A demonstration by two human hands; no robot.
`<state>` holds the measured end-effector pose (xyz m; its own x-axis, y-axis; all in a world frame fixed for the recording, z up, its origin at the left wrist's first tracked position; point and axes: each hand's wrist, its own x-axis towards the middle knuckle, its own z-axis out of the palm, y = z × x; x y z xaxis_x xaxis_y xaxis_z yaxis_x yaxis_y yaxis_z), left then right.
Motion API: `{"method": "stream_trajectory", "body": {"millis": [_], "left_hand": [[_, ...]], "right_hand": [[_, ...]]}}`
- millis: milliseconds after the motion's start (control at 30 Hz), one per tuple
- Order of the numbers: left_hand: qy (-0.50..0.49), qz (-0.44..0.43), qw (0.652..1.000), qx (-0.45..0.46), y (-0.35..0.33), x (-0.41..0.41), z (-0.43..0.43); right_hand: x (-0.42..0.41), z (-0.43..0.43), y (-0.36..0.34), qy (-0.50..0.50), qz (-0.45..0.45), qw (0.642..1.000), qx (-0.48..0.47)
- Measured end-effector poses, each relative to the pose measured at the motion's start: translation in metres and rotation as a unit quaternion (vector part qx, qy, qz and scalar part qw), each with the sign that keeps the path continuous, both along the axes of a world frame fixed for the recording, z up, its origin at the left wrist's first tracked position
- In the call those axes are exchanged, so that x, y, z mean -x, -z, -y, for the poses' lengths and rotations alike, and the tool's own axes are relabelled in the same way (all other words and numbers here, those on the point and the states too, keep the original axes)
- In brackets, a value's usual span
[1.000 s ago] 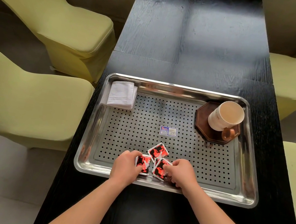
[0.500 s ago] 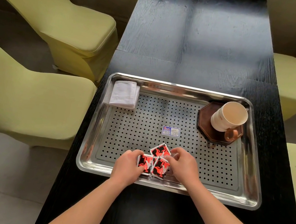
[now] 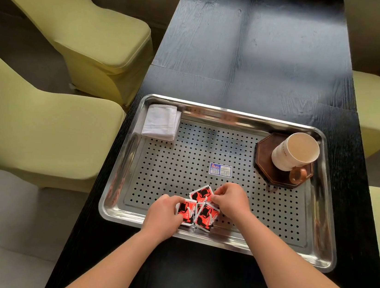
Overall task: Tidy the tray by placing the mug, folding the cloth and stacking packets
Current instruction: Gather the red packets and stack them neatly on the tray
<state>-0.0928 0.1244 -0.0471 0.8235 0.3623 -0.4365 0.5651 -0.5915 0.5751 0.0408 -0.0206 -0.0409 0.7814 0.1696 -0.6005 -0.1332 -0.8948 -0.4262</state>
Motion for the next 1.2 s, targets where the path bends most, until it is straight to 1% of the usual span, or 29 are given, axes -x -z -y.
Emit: {"method": "stream_trajectory", "body": {"millis": [100,233,333,500,633,667,733,800,867,933,1100,1167,1200], "left_hand": [[0.005,0.001,1.0,-0.003,0.001,0.001,0.001],[0.007,-0.001,1.0,-0.01,-0.001,0.0,0.003],[0.007,-0.002,1.0,-0.014,-0.002,0.0,0.005],[0.004,-0.016,1.0,-0.005,-0.005,-0.001,0.003],[-0.003,-0.021,1.0,0.016,-0.004,-0.001,-0.002],[-0.01,-0.022,0.999,0.024,-0.005,0.0,-0.003],[-0.035,-0.026,0.998,0.047,-0.006,0.0,-0.005],[-0.059,-0.03,0.996,0.065,-0.007,0.0,-0.008],[-0.069,-0.034,0.994,0.072,-0.007,0.0,-0.008],[-0.074,-0.036,0.994,0.077,-0.008,0.0,-0.008],[-0.081,-0.035,0.993,0.075,-0.011,0.0,-0.009],[-0.075,-0.034,0.994,0.074,-0.011,0.0,-0.008],[-0.074,-0.032,0.994,0.073,-0.011,0.0,-0.008]], "right_hand": [[0.004,0.001,0.001,0.003,0.011,1.0,-0.004],[0.008,-0.003,0.001,-0.013,0.043,0.999,0.014],[0.009,-0.007,0.003,0.0,0.05,0.999,-0.002],[0.005,-0.007,0.001,0.079,0.01,0.993,-0.084],[-0.004,0.002,-0.011,0.151,0.021,0.971,-0.183],[-0.005,0.004,-0.014,0.151,0.028,0.968,-0.197],[-0.003,0.006,-0.02,0.09,0.037,0.976,-0.194],[0.003,0.0,-0.022,-0.01,0.038,0.987,-0.158],[0.011,-0.01,-0.019,-0.088,0.041,0.988,-0.119],[0.022,-0.019,-0.015,-0.135,0.053,0.985,-0.095],[0.039,-0.028,-0.005,-0.213,0.121,0.967,-0.065],[0.039,-0.023,-0.004,-0.207,0.135,0.967,-0.057],[0.038,-0.018,-0.004,-0.183,0.137,0.972,-0.061]]}}
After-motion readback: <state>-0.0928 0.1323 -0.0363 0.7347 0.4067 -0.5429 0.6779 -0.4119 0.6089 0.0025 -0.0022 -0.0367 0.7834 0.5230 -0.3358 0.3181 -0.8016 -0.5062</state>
